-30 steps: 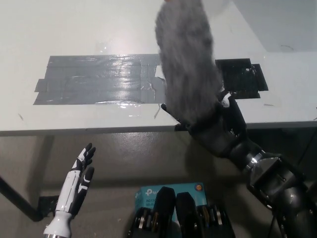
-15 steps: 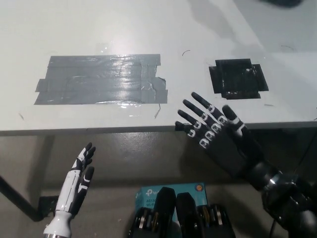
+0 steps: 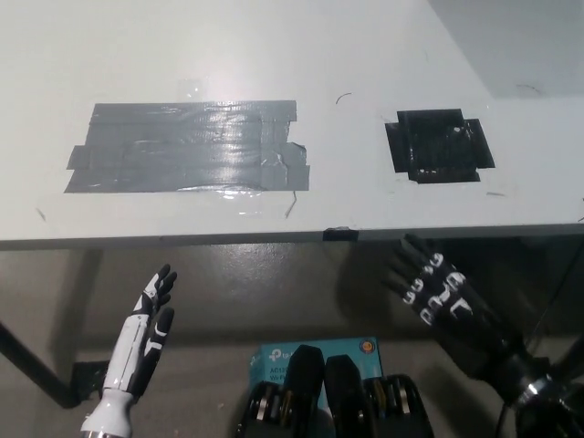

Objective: A grey duster is kept infront of the robot in the middle of the table and the robot extends its right arm to grab the duster, picks it up and hands it to a person

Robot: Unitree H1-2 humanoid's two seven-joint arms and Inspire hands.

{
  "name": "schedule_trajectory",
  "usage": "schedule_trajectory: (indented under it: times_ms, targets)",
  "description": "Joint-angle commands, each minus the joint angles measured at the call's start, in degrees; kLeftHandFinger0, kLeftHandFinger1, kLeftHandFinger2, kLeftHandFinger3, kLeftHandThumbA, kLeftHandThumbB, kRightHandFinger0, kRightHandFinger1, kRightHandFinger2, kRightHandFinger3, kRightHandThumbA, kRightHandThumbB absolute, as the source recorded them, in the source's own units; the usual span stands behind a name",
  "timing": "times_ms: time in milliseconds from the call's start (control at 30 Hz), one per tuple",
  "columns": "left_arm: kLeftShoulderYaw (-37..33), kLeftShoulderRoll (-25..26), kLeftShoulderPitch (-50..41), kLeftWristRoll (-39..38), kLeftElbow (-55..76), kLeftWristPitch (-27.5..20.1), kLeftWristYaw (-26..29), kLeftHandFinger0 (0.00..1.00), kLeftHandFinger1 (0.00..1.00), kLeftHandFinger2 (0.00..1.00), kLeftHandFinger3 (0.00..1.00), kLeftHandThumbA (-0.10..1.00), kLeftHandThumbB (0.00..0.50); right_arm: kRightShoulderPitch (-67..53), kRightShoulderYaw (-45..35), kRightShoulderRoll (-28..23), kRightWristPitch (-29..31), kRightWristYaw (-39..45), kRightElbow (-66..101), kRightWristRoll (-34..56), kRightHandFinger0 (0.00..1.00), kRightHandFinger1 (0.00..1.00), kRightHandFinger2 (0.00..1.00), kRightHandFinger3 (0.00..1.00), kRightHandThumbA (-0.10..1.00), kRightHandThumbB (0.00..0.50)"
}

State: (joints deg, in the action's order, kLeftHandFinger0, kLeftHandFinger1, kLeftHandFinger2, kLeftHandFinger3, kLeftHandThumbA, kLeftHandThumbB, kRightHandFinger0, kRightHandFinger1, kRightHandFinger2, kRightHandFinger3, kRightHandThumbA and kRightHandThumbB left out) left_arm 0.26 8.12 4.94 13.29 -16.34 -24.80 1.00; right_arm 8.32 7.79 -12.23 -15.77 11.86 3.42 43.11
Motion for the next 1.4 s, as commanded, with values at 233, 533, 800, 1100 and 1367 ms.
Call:
schedule_trajectory:
  times_ms: [233, 533, 800, 1100, 1367]
  targets:
    - [-0.1, 0.5, -0.5, 0.6, 1.6, -1.8, 1.4, 1.00, 1.00, 1.00, 1.00, 1.00, 0.253, -1.1, 0.9, -0.9, 15.9, -3.6, -3.5, -26.3, 1.00, 1.00, 1.00, 1.00, 1.00, 0.410]
    - [-0.3, -0.3, -2.1, 0.3, 2.3, -1.3, 1.4, 1.00, 1.00, 1.00, 1.00, 1.00, 0.252, -2.5, 1.3, -0.8, 16.0, -4.5, -2.3, -32.0, 1.00, 1.00, 1.00, 1.00, 1.00, 0.358]
    - [-0.1, -0.3, -2.1, 0.5, 2.2, -1.2, 1.6, 0.99, 1.00, 1.00, 1.00, 1.00, 0.280, -2.5, 1.0, -0.5, 16.2, -4.3, -2.1, -35.7, 1.00, 1.00, 1.00, 1.00, 1.00, 0.386]
    - [0.0, -0.2, -2.0, 0.7, 2.6, -0.6, 1.6, 0.99, 1.00, 1.00, 1.00, 1.00, 0.285, -2.0, 0.3, 0.1, 16.9, -3.9, -2.6, -38.1, 1.00, 1.00, 1.00, 1.00, 0.99, 0.404]
    - [0.1, -0.2, -1.9, 1.0, 2.8, -0.6, 1.8, 1.00, 1.00, 1.00, 1.00, 1.00, 0.274, -1.9, -0.1, 0.5, 16.9, -3.4, -2.8, -38.9, 1.00, 1.00, 1.00, 1.00, 0.99, 0.407]
